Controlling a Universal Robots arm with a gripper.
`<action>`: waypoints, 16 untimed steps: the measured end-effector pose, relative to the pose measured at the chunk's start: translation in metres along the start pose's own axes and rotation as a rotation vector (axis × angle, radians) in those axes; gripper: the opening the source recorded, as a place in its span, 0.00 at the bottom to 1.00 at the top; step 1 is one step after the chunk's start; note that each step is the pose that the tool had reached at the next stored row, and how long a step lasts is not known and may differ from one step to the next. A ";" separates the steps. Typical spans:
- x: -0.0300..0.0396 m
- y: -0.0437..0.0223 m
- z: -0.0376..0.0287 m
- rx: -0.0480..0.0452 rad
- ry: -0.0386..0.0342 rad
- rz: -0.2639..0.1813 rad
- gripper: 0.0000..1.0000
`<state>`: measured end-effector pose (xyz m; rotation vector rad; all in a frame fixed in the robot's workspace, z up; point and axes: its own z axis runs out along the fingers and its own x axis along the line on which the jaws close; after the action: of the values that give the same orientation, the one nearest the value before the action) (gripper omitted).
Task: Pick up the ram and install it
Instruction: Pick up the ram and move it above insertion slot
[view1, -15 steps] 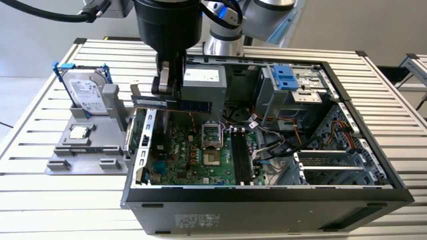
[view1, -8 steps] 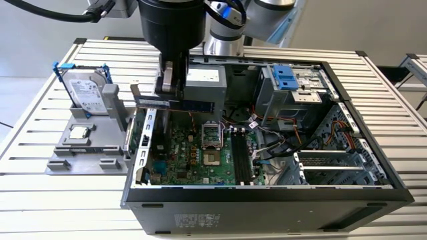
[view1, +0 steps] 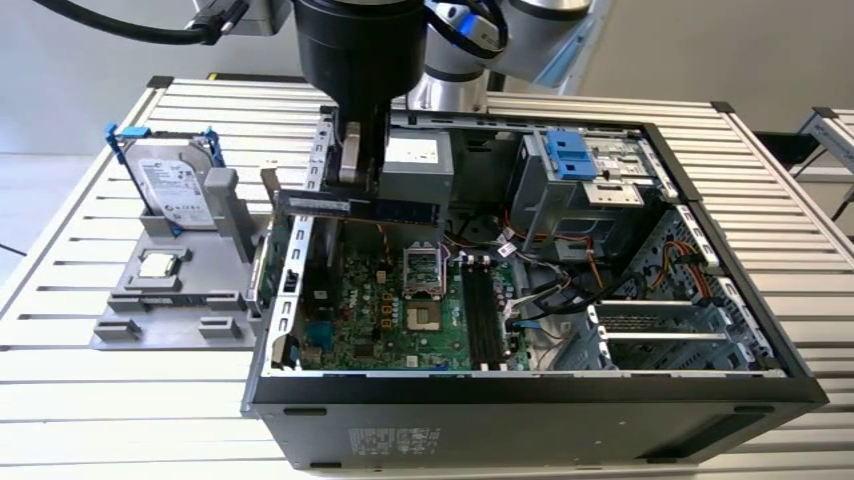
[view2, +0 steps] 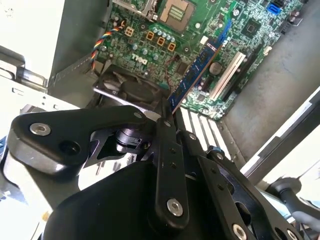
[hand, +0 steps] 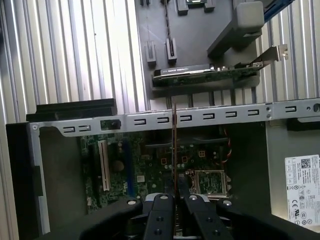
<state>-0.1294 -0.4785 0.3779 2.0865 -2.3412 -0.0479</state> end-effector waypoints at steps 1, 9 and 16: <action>-0.0005 -0.0015 0.0000 0.0000 0.0000 0.000 0.00; -0.0032 -0.0110 -0.0002 0.0001 -0.0001 0.001 0.00; -0.0054 -0.0187 -0.0004 0.0001 0.0000 0.001 0.00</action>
<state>-0.1102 -0.4753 0.3779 2.0856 -2.3420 -0.0478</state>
